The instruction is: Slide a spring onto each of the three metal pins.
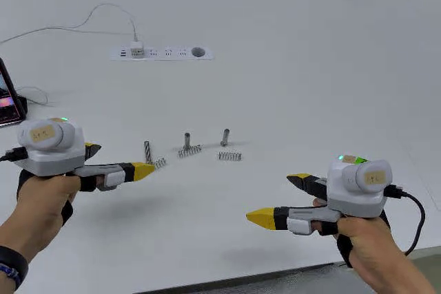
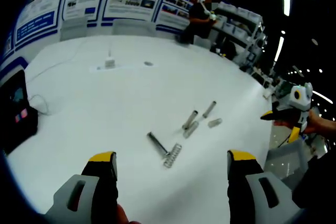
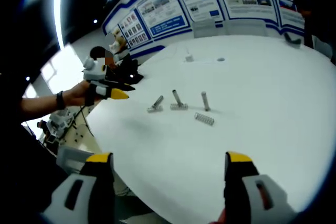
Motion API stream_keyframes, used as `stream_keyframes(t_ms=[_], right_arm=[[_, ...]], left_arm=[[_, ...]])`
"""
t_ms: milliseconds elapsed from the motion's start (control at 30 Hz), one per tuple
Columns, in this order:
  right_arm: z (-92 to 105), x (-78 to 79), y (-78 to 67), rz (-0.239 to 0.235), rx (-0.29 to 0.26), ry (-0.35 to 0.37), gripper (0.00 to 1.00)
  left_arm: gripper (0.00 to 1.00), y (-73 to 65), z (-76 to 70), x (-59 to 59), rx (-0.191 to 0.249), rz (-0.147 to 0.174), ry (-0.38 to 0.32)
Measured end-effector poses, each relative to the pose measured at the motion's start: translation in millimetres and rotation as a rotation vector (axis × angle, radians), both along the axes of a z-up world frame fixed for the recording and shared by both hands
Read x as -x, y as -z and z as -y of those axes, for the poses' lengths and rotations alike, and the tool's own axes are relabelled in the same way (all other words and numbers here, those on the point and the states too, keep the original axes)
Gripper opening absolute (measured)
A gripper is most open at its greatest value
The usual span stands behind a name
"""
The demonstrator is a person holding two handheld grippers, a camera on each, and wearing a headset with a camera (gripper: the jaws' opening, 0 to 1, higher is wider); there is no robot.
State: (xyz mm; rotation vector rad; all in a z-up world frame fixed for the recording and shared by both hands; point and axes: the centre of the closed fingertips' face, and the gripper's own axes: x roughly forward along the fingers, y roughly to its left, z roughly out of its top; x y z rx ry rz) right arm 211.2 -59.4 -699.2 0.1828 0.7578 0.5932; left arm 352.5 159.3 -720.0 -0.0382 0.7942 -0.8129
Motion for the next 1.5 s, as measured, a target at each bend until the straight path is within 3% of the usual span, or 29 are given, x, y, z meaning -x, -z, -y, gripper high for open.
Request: stream_keyframes(t_ms=[600, 967, 1100, 1500], right_arm=[[-1.6, 6.5, 11.1, -0.033, 0.009, -0.008, 0.86], [-1.9, 6.6, 15.0, -0.048, 0.007, -0.002, 0.86], [-1.7, 7.1, 15.7, -0.054, 0.006, -0.002, 0.86], [2.2, 7.7, 18.6, -0.065, 0.008, 0.010, 0.86]], left_arm=[[0.78, 24.8, 10.3, -25.9, 0.002, -0.038, -0.032], [0.66, 42.0, 14.7, -40.7, 0.003, -0.053, -0.066], [0.62, 56.3, 15.2, -47.9, -0.014, -0.061, -0.068], [0.41, 67.3, 20.8, -59.5, -0.022, -0.071, -0.115]])
